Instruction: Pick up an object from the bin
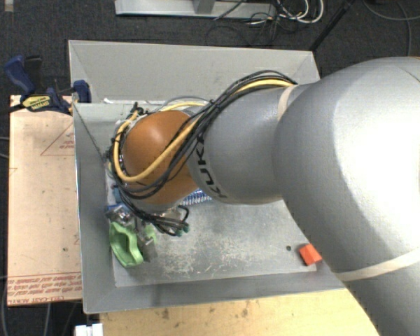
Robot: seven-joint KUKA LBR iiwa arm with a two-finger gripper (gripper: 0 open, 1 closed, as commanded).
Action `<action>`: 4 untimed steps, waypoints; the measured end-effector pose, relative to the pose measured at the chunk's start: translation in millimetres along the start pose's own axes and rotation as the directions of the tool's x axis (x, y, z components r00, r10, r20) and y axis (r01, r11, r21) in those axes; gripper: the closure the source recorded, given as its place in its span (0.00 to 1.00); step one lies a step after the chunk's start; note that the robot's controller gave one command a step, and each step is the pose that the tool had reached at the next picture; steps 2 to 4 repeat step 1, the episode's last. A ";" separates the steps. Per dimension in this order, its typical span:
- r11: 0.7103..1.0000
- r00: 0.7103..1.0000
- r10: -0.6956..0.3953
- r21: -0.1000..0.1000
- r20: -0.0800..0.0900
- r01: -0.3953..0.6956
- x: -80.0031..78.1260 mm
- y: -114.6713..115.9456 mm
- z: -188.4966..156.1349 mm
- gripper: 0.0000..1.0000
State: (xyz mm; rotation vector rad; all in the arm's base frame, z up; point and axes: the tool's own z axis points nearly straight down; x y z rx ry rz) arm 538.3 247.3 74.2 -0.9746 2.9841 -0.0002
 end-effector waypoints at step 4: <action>0.980 0.980 -0.197 0.003 0.009 0.197 -22.5 -14.4 -131.8 1.00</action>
Offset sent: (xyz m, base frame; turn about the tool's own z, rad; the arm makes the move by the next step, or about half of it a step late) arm 0.0239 0.0005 0.1279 -0.2010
